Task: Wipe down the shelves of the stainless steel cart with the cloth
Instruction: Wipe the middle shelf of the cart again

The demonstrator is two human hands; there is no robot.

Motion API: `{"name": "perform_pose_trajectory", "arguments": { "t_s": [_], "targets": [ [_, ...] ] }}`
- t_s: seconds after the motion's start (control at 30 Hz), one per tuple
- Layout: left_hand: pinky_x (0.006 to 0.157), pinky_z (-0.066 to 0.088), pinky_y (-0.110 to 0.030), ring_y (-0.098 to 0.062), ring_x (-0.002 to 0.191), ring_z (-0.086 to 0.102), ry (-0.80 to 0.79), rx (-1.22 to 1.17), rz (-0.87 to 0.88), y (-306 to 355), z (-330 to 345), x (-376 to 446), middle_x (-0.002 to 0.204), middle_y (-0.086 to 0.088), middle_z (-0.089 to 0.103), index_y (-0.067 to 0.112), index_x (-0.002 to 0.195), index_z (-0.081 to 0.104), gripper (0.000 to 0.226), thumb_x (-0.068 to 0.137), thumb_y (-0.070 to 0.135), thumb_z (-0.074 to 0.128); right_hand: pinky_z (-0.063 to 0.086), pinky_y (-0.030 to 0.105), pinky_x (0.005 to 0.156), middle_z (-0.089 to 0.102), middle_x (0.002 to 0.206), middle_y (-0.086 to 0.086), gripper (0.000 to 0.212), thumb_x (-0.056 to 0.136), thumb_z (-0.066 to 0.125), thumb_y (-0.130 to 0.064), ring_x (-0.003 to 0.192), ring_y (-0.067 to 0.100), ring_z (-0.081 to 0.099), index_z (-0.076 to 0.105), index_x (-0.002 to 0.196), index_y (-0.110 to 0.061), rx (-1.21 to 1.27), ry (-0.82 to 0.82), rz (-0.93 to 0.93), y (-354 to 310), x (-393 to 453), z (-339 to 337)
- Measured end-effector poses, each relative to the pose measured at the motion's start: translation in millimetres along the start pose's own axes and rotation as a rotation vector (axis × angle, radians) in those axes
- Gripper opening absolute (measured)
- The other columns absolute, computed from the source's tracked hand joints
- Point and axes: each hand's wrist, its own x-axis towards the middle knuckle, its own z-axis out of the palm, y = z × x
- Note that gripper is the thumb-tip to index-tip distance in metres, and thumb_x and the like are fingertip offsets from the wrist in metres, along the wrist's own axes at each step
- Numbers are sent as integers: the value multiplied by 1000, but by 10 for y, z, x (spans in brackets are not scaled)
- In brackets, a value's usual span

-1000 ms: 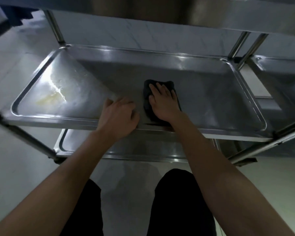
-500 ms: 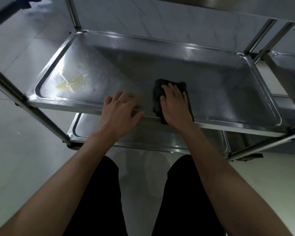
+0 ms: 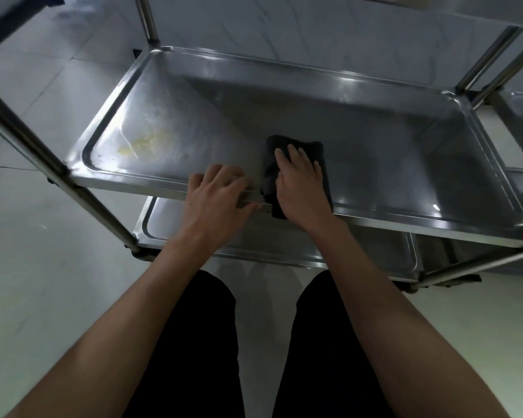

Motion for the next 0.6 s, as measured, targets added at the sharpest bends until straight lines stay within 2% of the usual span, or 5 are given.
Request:
{"name": "perform_pose_trajectory", "arguments": {
  "t_s": [0.17,0.43,0.53,0.6],
  "targets": [
    [102,34,-46,-24,129,46,46,51,-25,-341,-132,-114,132,0,59,26,118,68,42,85,52,66,18,50,121,20,165,6,50,105,31,-19,153,23,13,33,154,-22,31,39,-61,-384,120,136],
    [103,33,-50,-25,127,50,108,201,-161,-1064,-436,-465,131,-1,61,26,119,67,42,84,50,71,14,48,123,25,164,3,48,104,34,-22,153,18,16,39,152,-26,121,39,-114,-962,306,363],
    [98,34,-47,-25,122,54,178,228,-217,-1293,-499,-594,126,0,64,23,116,70,40,84,46,74,9,48,124,22,165,2,48,105,33,-24,153,18,13,36,153,-27,123,7,-126,-1203,382,437],
    [96,34,-45,-24,121,54,196,248,-266,-1417,-542,-652,125,0,65,22,118,70,40,87,47,69,7,48,124,20,165,3,48,106,32,-25,153,19,11,34,154,-27,119,-11,-149,-1374,444,500]
  ]
}}
